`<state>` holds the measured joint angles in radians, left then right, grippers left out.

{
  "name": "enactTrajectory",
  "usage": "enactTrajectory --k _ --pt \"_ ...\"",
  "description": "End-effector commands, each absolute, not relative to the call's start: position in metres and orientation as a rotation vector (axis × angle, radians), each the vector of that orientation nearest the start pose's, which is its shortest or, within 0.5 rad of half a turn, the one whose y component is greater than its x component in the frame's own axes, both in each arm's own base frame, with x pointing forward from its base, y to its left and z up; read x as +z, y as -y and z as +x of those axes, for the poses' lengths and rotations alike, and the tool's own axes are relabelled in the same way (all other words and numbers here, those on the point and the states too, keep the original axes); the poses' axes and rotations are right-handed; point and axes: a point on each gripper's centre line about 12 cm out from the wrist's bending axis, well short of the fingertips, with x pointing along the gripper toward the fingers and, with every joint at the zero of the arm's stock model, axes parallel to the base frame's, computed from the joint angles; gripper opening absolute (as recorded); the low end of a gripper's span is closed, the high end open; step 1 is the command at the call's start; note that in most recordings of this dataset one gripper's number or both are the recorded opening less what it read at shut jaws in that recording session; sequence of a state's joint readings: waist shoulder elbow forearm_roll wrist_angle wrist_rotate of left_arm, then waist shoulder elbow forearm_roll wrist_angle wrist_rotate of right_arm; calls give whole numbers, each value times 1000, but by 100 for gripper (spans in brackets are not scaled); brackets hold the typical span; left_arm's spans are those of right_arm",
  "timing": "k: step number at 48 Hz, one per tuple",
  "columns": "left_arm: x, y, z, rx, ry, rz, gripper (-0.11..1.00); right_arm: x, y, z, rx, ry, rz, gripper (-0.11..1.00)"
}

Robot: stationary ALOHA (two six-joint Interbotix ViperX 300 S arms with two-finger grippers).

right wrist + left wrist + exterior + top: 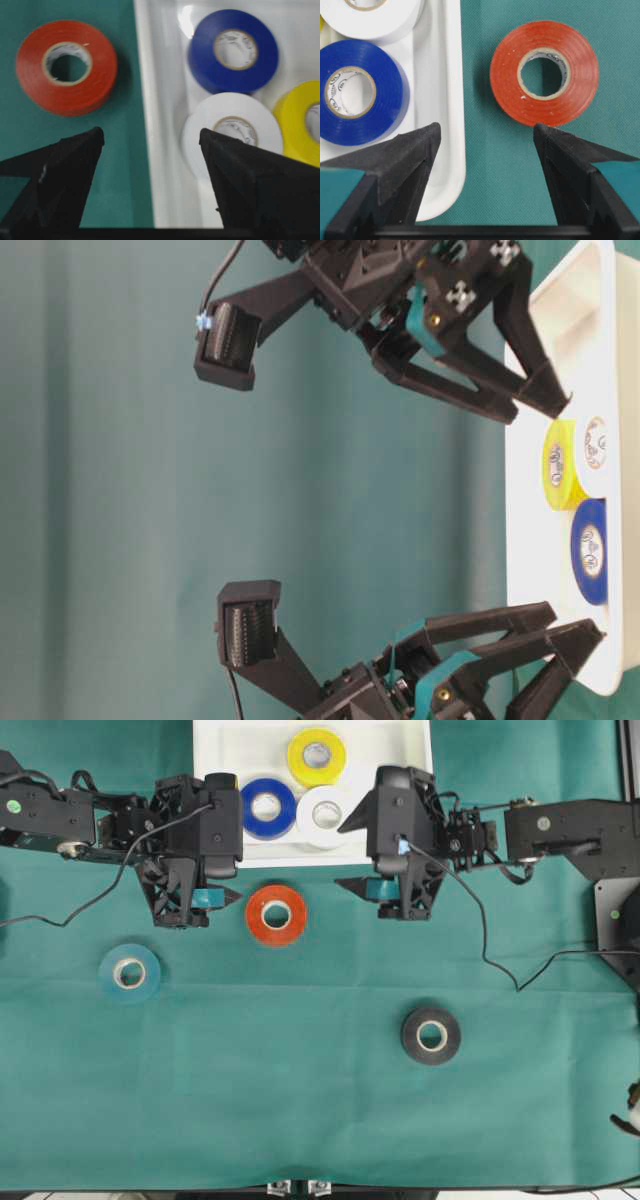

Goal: Put the tape alternately from left to right into the white case.
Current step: 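Withdraw the right gripper from the tray toward the black roll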

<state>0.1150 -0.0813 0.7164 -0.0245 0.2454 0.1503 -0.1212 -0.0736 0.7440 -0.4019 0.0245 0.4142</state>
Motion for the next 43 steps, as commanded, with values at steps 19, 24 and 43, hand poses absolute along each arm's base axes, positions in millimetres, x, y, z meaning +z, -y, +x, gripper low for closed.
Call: enactTrajectory --k 19,24,43 --pt "166 -35 348 37 -870 67 92 173 18 359 -57 -680 24 85" --pt "166 -35 348 36 -870 67 92 172 12 358 -42 -684 19 85" --pt "167 -33 349 31 -865 71 92 167 -13 353 25 -701 -3 85"
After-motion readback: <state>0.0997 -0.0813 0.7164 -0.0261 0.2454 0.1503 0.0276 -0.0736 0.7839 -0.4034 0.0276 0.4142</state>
